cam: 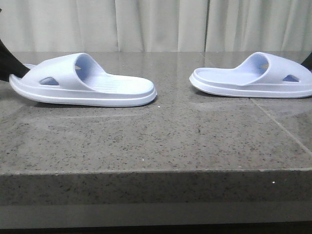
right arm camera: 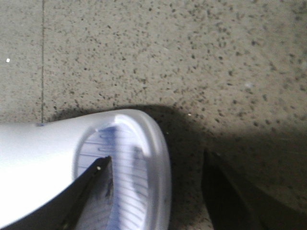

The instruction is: Insert blue slippers together front up

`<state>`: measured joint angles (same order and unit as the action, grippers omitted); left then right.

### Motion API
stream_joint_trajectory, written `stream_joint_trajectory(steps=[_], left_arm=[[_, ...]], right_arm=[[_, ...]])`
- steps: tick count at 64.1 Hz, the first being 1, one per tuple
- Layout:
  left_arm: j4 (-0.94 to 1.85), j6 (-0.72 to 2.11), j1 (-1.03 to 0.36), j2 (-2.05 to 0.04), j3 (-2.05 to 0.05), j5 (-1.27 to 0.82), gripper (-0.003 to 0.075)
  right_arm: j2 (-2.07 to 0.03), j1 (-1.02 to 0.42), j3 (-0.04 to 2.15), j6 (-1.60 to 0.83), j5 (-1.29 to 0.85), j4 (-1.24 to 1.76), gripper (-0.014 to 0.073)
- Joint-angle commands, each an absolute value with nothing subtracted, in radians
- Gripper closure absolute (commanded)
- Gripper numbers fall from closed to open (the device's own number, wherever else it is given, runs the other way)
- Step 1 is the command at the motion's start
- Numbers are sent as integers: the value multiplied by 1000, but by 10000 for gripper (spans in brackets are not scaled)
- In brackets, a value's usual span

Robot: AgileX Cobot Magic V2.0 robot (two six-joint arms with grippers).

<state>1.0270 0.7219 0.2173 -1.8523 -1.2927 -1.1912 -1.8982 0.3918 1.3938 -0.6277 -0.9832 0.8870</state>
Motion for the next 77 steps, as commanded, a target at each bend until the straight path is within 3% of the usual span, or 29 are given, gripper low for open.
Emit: stream_joint_trajectory(steps=[1,14,37,77], left_arm=[[1087,730,218,-1808,-1322,-1257,741],[1087,730,218,-1808,-1322,-1257,741],[1087,730,218,-1808,-1322,-1257,741],[1095,730,218,-1808,-1322,-1253,741]], right_arm=[[-1880,397,1417,-668,-1030,927,151],[-1904,397,1417,-691,-1090,932,284],[-1904,397,1445,-701,-1132,931,662],[-1705,397,1443,-704,-1225,1055,662]])
